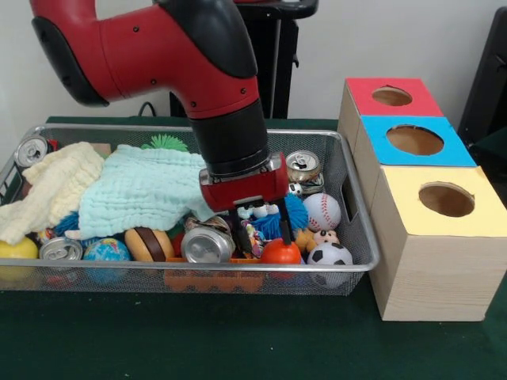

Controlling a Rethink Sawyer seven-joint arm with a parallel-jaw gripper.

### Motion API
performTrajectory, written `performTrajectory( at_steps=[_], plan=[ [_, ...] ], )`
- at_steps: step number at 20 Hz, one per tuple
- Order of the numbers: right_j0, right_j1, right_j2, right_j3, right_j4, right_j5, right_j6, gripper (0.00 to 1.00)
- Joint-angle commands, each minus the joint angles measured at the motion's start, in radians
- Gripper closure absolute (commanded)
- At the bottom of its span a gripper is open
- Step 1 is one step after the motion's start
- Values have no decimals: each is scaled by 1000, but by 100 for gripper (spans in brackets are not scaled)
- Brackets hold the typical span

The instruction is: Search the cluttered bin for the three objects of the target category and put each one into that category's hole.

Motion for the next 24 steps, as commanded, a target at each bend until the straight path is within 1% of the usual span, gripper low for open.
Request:
performTrajectory(
  at_steps=[1,6,10,14,19,22,24],
  plan=[
    [-65,39,87,-18,-66,164,-352,0],
    [-81,42,105,-16,-79,184,-355,0],
    [-80,52,107,-20,-101,174,-343,0],
    [-69,60,106,-28,-124,168,-333,0],
    [-56,80,102,-34,-159,140,-298,0],
    [-49,81,101,-36,-169,148,-285,0],
    [-40,94,98,-48,-173,161,-290,0]
  ],
)
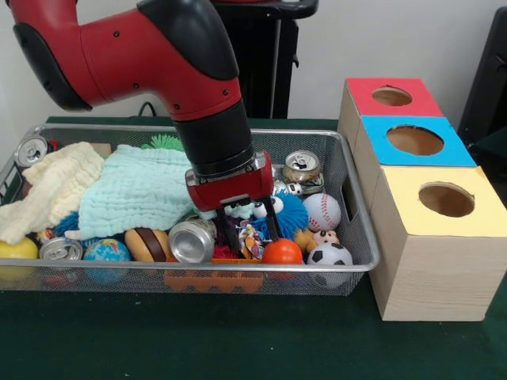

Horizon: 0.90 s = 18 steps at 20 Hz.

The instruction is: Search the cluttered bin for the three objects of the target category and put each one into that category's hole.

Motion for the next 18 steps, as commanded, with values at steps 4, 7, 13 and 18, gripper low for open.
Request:
performTrajectory(
  at_steps=[4,7,13,18],
  plan=[
    [41,100,7,-82,-92,115,-305,0],
    [41,124,8,-100,-93,124,-321,0],
    [41,126,12,-103,-95,132,-310,100],
    [38,127,13,-104,-97,133,-300,100]
  ],
)
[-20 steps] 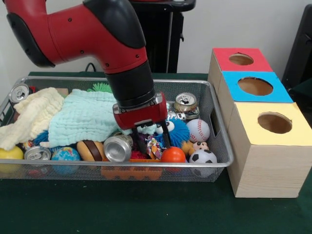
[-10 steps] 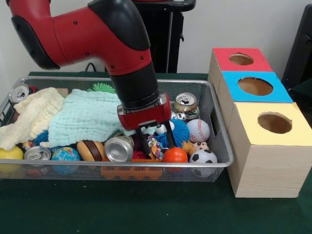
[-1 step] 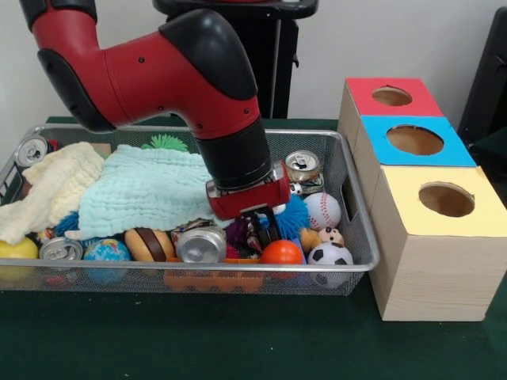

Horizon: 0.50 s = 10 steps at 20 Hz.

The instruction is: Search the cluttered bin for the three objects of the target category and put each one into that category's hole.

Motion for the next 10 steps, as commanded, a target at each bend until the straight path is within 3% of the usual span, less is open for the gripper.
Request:
performTrajectory(
  at_steps=[1,10],
  plan=[
    [12,67,12,-75,-69,91,-296,100],
    [8,70,6,-65,-63,91,-274,100]
  ],
)
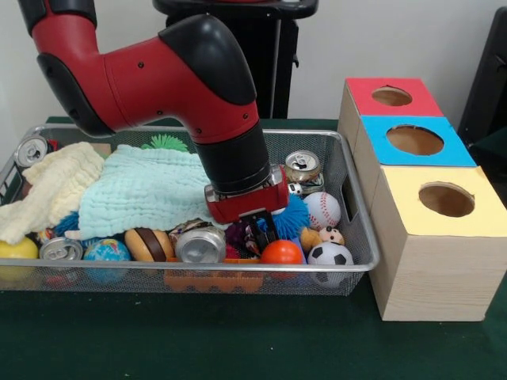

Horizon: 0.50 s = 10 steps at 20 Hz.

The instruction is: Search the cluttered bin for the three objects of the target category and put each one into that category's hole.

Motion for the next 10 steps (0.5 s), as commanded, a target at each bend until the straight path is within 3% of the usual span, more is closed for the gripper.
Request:
performTrajectory(
  at_steps=[1,6,8,10],
  plan=[
    [7,62,7,-52,-55,93,-274,100],
    [5,42,10,-35,-52,94,-267,100],
    [0,6,14,1,-45,88,-247,100],
    [-10,-92,31,83,-18,100,-208,100]
  ],
)
